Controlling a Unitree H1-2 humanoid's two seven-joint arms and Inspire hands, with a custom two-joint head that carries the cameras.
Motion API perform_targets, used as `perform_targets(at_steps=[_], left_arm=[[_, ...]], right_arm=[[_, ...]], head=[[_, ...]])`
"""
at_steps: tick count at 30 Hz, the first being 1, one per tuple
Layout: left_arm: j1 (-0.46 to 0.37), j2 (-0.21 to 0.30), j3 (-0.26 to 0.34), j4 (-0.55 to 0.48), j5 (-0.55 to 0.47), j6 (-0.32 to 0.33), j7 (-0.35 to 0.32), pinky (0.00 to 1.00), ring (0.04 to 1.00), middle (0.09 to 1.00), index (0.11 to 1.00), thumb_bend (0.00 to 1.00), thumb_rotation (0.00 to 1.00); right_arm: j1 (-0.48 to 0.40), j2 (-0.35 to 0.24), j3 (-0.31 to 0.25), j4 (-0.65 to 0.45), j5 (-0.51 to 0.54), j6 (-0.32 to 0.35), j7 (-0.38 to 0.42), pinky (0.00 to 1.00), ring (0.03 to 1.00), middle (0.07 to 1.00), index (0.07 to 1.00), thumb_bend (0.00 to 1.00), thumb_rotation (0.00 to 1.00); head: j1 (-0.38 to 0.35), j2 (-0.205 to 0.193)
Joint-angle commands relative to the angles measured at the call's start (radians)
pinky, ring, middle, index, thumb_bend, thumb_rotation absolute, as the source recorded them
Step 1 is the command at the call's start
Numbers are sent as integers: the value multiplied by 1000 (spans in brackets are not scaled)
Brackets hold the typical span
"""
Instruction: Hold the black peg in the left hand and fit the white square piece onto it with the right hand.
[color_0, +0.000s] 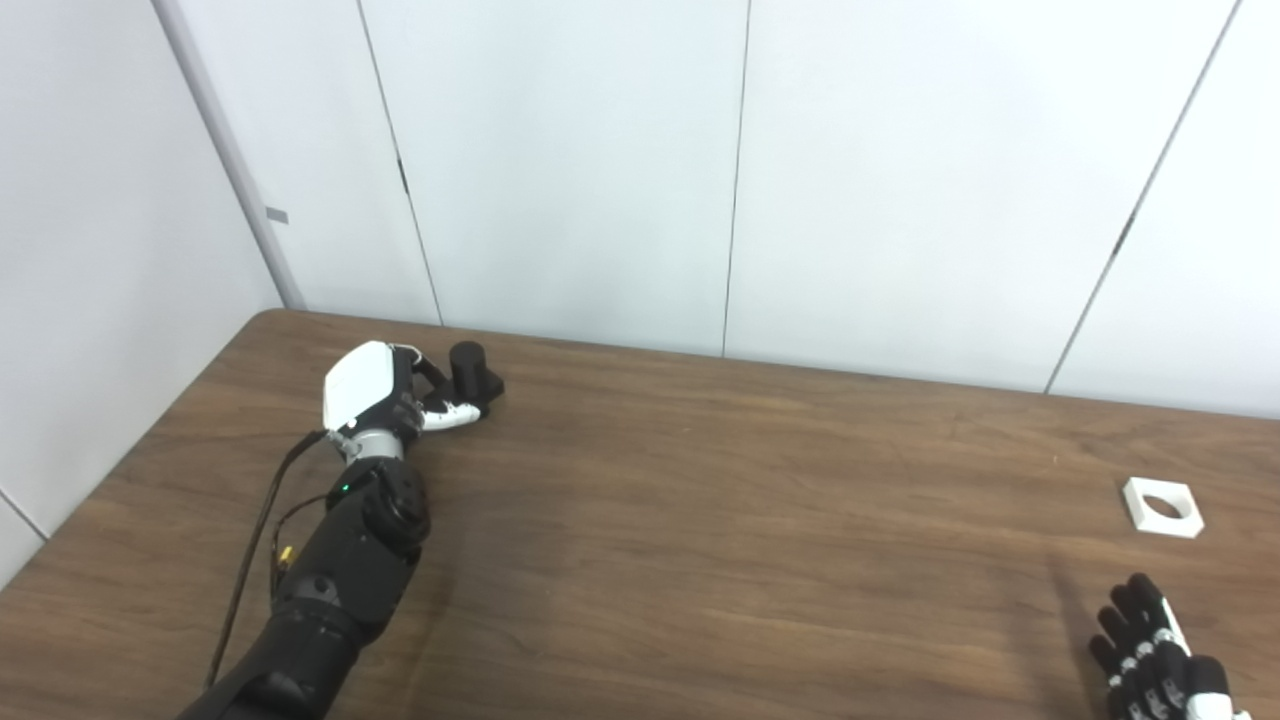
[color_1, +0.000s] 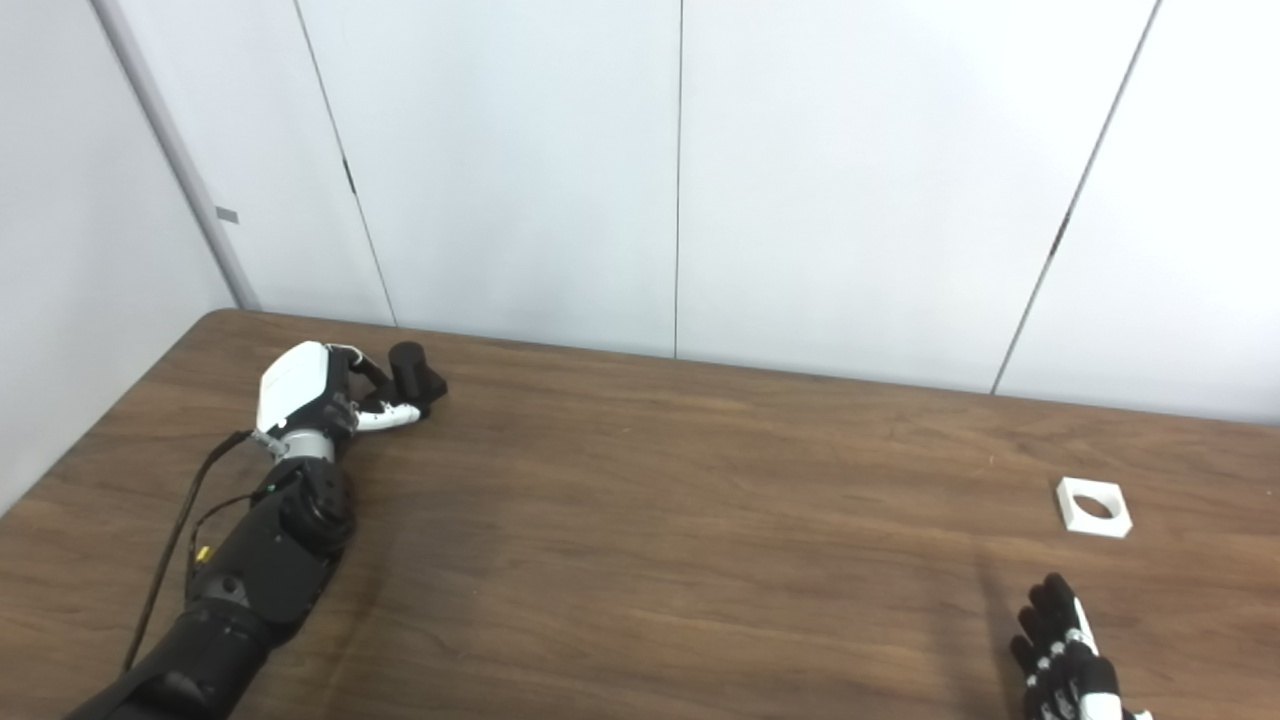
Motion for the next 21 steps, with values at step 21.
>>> perform_targets(at_steps=[21], left_arm=[[184, 5, -75, -341, 37, -77, -79, 746, 846, 790, 487, 521, 49]], right_arm=[[1, 7, 4, -23, -3, 2, -4, 1000, 1000, 1000, 1000, 626, 1000]], head=[[-31, 20]])
